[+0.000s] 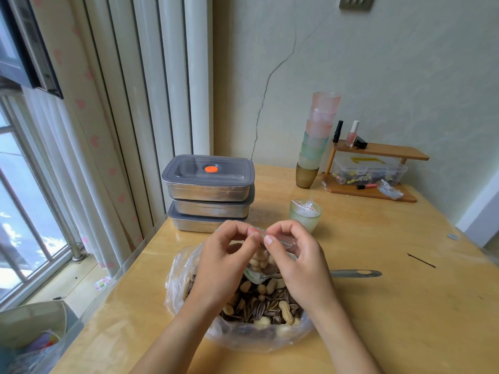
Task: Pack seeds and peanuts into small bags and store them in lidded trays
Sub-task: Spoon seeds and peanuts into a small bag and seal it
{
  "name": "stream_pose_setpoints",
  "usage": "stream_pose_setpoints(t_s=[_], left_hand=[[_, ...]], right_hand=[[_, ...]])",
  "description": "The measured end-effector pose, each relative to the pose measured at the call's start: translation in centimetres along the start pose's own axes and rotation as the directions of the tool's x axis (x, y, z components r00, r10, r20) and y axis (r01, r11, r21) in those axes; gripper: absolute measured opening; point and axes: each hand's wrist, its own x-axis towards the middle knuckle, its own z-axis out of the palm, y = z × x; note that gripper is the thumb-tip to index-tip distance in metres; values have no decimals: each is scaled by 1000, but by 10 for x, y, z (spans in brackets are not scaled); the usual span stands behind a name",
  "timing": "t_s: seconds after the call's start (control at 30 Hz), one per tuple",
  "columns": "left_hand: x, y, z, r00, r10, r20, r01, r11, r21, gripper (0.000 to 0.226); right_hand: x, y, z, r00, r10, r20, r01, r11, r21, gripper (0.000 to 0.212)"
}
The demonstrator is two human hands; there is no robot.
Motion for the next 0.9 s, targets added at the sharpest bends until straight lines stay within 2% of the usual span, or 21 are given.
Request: stream_pose_setpoints(t_s=[0.2, 0.47, 0.7, 0.8, 0.9], left_hand=[[0, 1, 2, 1000, 31, 6, -31, 999, 14, 14], [-2, 4, 3, 1000, 15, 16, -15, 1000, 8, 8], [0, 1, -1, 998, 46, 33, -45, 999, -19, 9], [0, 2, -1, 999, 20, 30, -17, 995, -96, 14], [-2, 3, -1, 998, -18, 53, 24, 992, -120, 15]], right_hand=[[2, 2, 0, 1000, 8, 20, -8, 1000, 0, 11], [3, 6, -1, 999, -29, 30, 31, 999, -38, 14], [1, 3, 0, 999, -8, 44, 7, 1000, 24, 13], [0, 1, -1, 997, 46, 69, -53, 992, 115, 11], [1, 1, -3, 998, 45, 39, -50, 990, 133, 6]])
